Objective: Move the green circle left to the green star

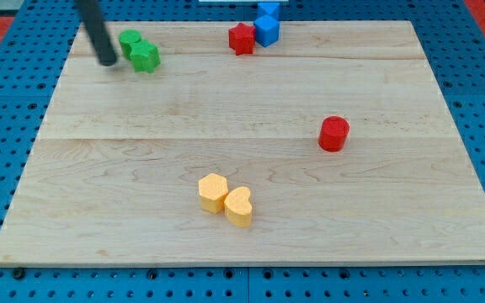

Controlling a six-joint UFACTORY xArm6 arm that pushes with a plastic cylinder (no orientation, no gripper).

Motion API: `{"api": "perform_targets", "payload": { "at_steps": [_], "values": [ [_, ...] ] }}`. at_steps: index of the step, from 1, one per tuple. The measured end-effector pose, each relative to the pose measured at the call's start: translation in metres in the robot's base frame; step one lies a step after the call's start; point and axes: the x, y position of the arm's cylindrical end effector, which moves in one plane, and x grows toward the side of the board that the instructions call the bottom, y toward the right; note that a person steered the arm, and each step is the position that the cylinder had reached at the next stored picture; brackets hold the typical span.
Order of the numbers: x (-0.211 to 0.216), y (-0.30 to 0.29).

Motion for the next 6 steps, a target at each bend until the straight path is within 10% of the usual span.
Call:
{"api": "perform_targets", "payload": {
  "at_steps": [2, 4, 6],
  "values": [
    [0.0, 0.102],
    [0.003, -0.108],
    [-0.052, -0.032]
  ]
}}
